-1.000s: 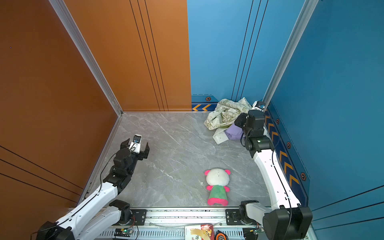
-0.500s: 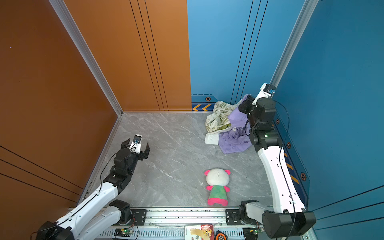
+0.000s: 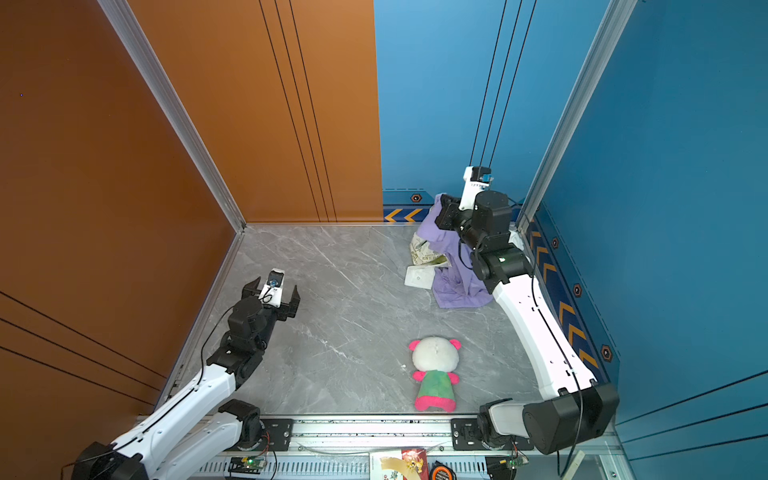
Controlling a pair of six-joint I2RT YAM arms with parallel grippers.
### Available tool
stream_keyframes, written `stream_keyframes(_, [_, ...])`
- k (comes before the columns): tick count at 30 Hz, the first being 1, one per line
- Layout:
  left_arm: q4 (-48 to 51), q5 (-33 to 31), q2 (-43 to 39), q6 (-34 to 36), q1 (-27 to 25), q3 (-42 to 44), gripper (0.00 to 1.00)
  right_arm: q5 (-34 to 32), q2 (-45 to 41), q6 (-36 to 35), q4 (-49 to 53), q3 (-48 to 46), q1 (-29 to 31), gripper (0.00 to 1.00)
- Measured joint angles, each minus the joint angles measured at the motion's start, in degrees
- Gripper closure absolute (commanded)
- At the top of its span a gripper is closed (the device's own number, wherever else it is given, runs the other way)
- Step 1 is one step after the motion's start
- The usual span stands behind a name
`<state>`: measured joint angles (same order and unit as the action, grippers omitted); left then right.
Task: Pick out a specific cloth from the pile
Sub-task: 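Grasp the purple cloth with the right gripper and drag it out, then regrasp the purple cloth with the right gripper and pull it up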
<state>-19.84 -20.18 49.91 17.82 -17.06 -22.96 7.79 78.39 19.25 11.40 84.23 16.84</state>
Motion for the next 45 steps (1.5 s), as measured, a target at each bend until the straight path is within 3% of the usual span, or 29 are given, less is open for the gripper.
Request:
stream_keyframes(2, [0.00, -0.13, 0.00, 0.02, -0.17, 0.00, 0.02, 0.83, 2.34, -3.23, 3.15, 0.20, 3.15, 0.67])
stream_keyframes(4, [0.00, -0.20, 0.00, 0.22, -0.26, 0.00, 0.02, 0.87, 5.18, -7.21, 7.15, 0.68, 5.99, 0.54])
stream_keyframes(11, [0.00, -0.24, 0.02, 0.42, -0.28, 0.00, 0.02, -3.28, 6.86, -13.81, 15.28, -2.49, 8.17, 0.40])
stream_keyframes(20, [0.00, -0.33, 0.02, 0.44, -0.59, 0.00, 0.02, -9.31, -2.29, -14.78, 16.11, -11.47, 3.17, 0.38])
stream_keyframes(27, [0.00, -0.33, 0.00, 0.44, -0.66, 0.00, 0.02, -10.69, -1.60, -11.72, 16.15, -19.12, -0.22, 0.36])
stream_keyframes(37, [0.00, 0.31, -0.31, 0.90, -1.40, 0.00, 0.02, -11.08, 0.76, -1.27, 15.17, -29.83, -4.98, 0.32])
stream_keyframes(45, [0.02, 0.28, -0.31, 1.51, -1.77, 0.00, 0.02, -11.06, -8.09, 11.17, 7.06, -42.91, -9.66, 0.33])
